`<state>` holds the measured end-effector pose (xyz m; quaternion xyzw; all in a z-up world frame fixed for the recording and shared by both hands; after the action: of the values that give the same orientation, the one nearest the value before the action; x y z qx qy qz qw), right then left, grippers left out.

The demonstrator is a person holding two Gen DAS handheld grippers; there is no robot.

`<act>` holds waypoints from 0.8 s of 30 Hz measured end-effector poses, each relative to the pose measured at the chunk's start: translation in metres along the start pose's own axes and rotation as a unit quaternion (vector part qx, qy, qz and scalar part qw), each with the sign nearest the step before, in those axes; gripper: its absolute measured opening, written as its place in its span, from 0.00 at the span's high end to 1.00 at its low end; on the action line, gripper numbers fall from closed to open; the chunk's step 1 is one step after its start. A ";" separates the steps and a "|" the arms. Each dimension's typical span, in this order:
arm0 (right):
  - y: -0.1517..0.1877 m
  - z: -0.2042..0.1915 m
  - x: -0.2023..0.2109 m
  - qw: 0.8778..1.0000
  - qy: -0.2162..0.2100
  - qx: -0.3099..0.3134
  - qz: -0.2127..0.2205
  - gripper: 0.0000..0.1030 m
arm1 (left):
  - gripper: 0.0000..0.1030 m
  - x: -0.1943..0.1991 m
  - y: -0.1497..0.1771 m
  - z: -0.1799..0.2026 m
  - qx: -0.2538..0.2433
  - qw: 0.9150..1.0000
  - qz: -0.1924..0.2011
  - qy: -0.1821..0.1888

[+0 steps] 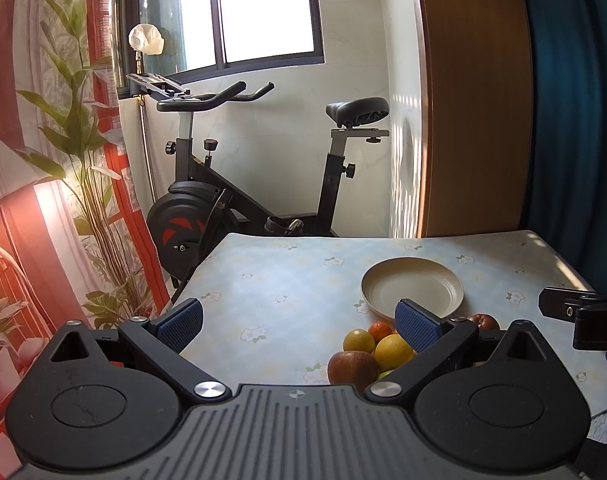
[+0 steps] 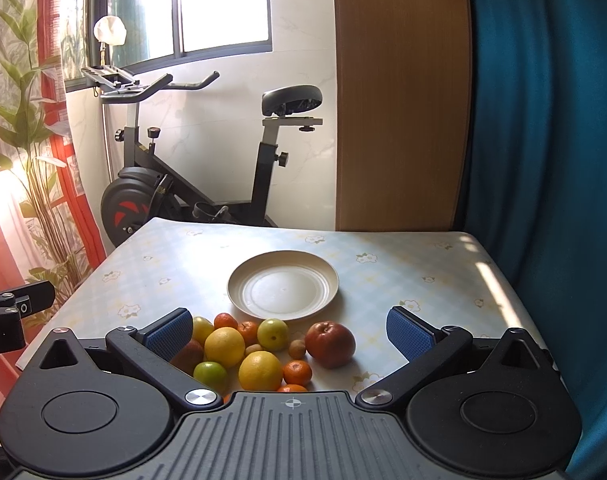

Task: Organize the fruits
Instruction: 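Move the left tool down over the large red apple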

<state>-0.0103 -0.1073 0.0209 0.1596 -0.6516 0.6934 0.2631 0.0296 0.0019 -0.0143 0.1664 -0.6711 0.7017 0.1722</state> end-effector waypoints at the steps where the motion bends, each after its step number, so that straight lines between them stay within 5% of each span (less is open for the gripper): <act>1: -0.001 0.001 0.000 1.000 -0.001 0.001 0.004 0.00 | 0.00 -0.002 -0.001 -0.001 -0.001 1.000 -0.002 0.000; 11: -0.015 0.038 -0.017 0.991 0.021 0.065 0.111 0.00 | 0.00 -0.038 -0.015 -0.007 -0.008 1.000 0.013 -0.026; 18: -0.004 0.053 -0.079 0.994 0.018 0.050 0.096 0.00 | 0.00 -0.078 -0.022 0.002 -0.027 0.997 0.021 -0.064; 24: 0.011 0.057 -0.126 0.996 0.002 0.034 0.079 0.00 | 0.00 -0.112 -0.024 0.002 -0.029 0.998 0.000 -0.050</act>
<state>0.0787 -0.1831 -0.0532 0.1157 -0.6376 0.7340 0.2031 0.1396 -0.0014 -0.0450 0.1962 -0.6987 0.6728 0.1435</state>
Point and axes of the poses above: each gripper's, at about its wrist camera, not at the fingertips, and x roughly against the way its jaws point, z to its right, y to its underside, the point moved 3 cm from there along -x, roughly the way its jaws point, and after that the axes turned 12 degrees about x, right-handed, at the moved point
